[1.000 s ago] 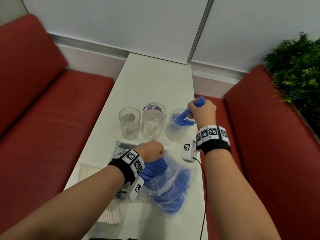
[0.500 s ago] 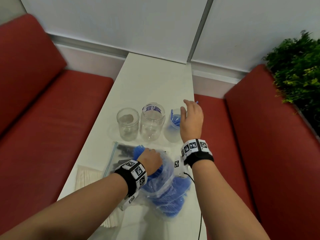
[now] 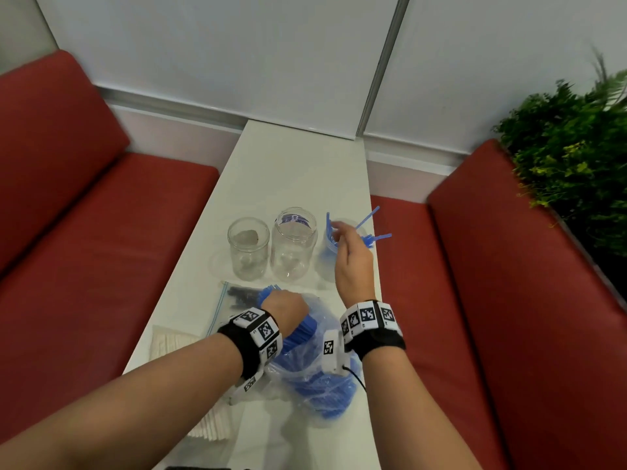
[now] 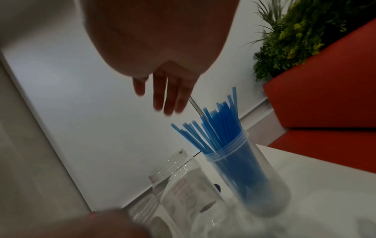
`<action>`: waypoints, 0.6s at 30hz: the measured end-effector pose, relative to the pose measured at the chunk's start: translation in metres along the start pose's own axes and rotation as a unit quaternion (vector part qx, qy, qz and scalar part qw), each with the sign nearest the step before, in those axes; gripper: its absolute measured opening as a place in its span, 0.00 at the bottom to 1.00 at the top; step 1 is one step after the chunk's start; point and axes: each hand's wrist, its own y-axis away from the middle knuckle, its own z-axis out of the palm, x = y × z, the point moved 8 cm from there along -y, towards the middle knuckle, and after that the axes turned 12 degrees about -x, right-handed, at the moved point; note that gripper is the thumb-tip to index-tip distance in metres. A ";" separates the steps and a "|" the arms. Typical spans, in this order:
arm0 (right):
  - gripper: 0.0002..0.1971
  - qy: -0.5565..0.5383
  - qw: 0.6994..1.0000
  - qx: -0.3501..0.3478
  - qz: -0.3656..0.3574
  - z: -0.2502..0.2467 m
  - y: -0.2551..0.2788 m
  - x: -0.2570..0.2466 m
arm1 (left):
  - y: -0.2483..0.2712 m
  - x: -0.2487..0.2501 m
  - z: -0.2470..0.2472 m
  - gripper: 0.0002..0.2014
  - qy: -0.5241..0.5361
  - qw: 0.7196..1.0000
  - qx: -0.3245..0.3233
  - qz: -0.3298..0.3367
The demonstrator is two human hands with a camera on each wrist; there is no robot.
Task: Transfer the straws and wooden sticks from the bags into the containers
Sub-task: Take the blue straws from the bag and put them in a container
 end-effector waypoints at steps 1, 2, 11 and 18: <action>0.21 -0.013 0.998 -0.050 0.031 0.010 0.008 0.004 | 0.004 -0.002 -0.002 0.13 0.004 1.000 0.001 -0.011; 0.23 -0.008 0.992 -0.105 0.063 0.022 0.017 0.009 | 0.008 -0.004 -0.005 0.14 0.012 1.000 0.004 -0.022; 0.38 0.157 0.902 -0.349 0.199 0.105 0.081 0.051 | 0.050 -0.019 -0.038 0.14 0.072 0.996 0.017 -0.044; 0.14 -0.041 0.964 -0.213 0.151 0.068 0.062 0.007 | 0.109 -0.050 -0.103 0.12 0.209 0.954 0.214 -0.004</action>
